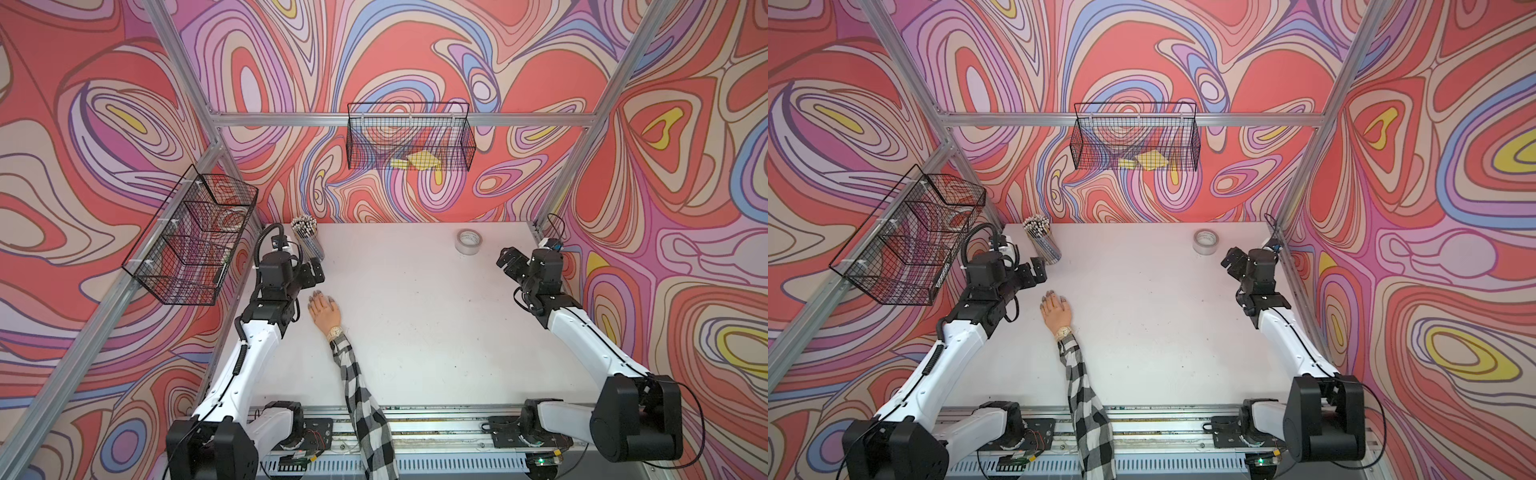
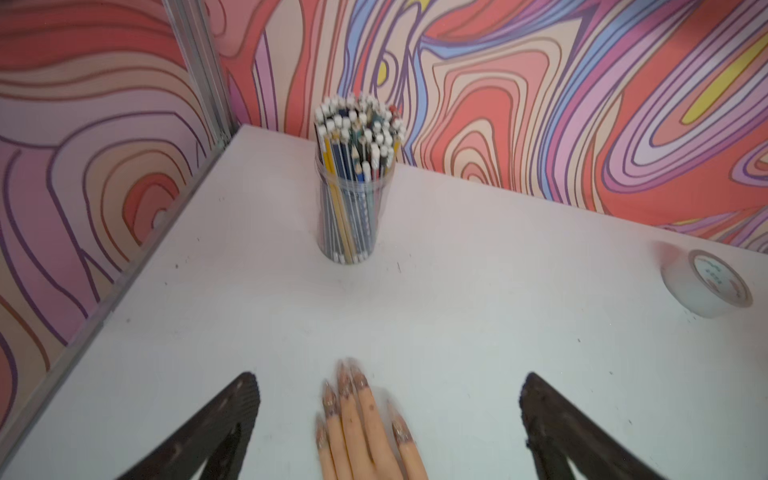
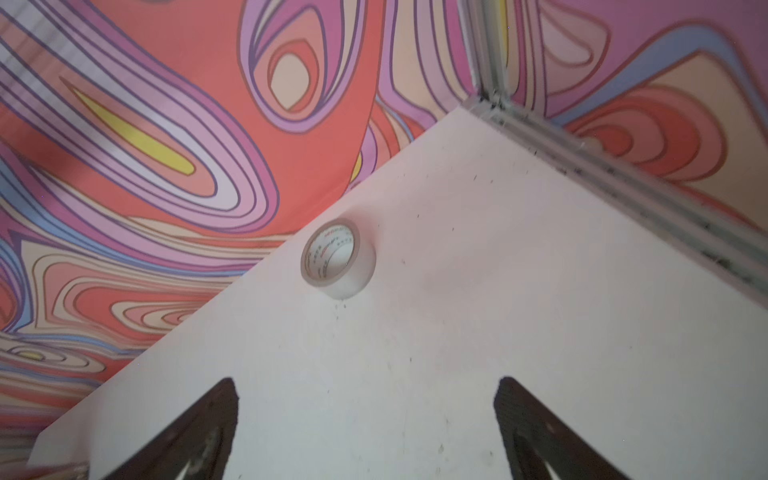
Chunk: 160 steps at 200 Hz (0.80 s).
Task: Take off the watch
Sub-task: Adjust the hand at the center of the board.
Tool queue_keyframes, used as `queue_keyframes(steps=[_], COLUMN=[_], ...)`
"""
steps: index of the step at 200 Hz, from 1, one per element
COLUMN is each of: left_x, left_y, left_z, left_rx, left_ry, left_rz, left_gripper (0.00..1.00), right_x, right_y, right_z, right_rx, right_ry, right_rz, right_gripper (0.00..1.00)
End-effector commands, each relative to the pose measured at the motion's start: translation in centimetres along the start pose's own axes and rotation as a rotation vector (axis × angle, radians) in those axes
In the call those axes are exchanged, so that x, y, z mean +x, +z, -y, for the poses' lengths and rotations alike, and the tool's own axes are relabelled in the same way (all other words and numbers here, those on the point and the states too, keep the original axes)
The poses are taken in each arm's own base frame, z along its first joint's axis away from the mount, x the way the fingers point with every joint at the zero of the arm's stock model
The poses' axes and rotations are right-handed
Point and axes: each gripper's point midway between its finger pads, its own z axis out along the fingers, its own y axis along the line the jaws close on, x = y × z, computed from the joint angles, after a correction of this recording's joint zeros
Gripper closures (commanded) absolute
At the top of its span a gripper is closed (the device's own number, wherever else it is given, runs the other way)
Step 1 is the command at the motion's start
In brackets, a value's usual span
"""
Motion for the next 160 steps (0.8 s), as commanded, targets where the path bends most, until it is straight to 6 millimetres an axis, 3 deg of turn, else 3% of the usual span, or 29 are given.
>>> queue_keyframes(steps=[1, 52, 71, 113, 160], left_x=[6.0, 14.5, 16.9, 21.3, 22.9], left_y=[-2.2, -6.5, -7.0, -6.0, -3.8], left_z=[-0.4, -0.6, -0.1, 1.4, 2.9], left_rx=[-0.106, -0.235, -0.245, -0.204, -0.168], left_ry=[-0.057, -0.201, -0.192, -0.252, -0.25], left_rz=[-0.258, -0.44, -0.467, -0.544, -0.565], left_gripper=[0.03, 0.06, 0.05, 0.01, 0.01], right_x=[4.5, 12.1, 15.2, 20.2, 21.2], right_y=[-1.4, -2.9, -3.3, -3.9, -3.3], right_z=[-1.5, -5.1, -6.7, -9.1, -10.8], right_rx=[-0.117, -0.187, -0.204, -0.229, -0.27], right_ry=[0.038, -0.036, -0.075, -0.136, -0.154], right_rz=[-0.201, -0.411, -0.472, -0.591, -0.633], right_gripper=[0.07, 0.13, 0.14, 0.17, 0.18])
